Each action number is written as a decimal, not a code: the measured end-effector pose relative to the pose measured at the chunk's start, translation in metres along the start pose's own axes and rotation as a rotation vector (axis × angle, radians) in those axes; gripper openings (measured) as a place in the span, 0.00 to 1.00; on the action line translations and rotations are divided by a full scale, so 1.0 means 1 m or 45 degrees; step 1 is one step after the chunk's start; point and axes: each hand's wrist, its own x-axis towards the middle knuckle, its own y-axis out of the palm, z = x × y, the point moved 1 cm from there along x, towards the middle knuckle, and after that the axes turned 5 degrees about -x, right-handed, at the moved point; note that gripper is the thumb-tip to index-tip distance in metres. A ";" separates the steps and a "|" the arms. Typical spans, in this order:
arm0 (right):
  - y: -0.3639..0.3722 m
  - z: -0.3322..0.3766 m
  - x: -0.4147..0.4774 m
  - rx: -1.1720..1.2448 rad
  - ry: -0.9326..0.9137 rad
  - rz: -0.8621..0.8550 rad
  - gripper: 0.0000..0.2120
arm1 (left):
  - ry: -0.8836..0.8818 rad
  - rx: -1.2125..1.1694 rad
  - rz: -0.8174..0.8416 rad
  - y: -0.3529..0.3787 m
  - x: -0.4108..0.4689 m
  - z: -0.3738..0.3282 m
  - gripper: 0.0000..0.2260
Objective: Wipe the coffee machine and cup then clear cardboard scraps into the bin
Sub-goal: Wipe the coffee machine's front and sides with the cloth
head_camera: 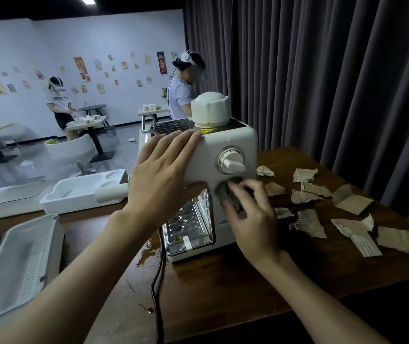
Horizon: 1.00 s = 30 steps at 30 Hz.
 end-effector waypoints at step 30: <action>0.008 -0.002 -0.013 -0.029 0.382 -0.314 0.13 | -0.169 -0.573 -0.298 0.019 -0.032 0.026 0.32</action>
